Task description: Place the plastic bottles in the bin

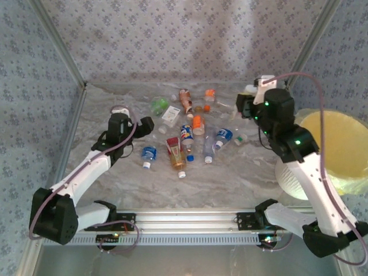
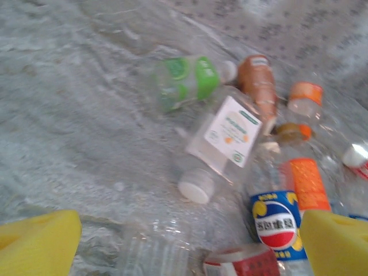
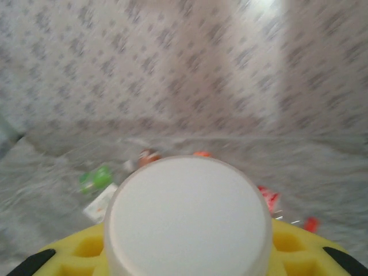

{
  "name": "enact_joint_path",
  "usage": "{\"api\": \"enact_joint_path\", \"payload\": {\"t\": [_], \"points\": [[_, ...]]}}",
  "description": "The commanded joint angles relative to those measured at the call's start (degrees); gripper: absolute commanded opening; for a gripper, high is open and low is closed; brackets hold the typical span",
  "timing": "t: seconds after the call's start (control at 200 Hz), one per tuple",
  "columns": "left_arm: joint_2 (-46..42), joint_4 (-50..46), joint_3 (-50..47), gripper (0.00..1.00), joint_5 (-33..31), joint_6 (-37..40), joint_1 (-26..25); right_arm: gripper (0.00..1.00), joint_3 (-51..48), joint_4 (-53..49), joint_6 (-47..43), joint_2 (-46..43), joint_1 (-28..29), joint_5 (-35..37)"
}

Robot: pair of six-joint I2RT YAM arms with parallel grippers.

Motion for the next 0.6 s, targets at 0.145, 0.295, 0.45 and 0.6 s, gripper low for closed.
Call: {"api": "enact_joint_path", "payload": {"t": [0.145,0.295,0.45,0.6], "points": [[-1.41,2.16,-1.27,0.98,-0.39,-5.61,0.99,0.21,13.33,-9.03,-15.76,-0.83,-0.98,26.54],[-1.45,1.94,-1.06,0.98,-0.43,-5.64,0.96,0.21,8.57,3.33,-26.51,-4.16,-3.30,43.78],[-1.27,2.72,-1.37,0.98,-0.18,-5.42,0.99,0.23,3.32,4.12,-24.13,-7.51,-12.30,41.19],[-0.51,3.19,-1.19,0.98,0.62,-5.65,0.99,0.26,3.65,-7.91,-12.56,-6.10,-26.48,27.39]]}}
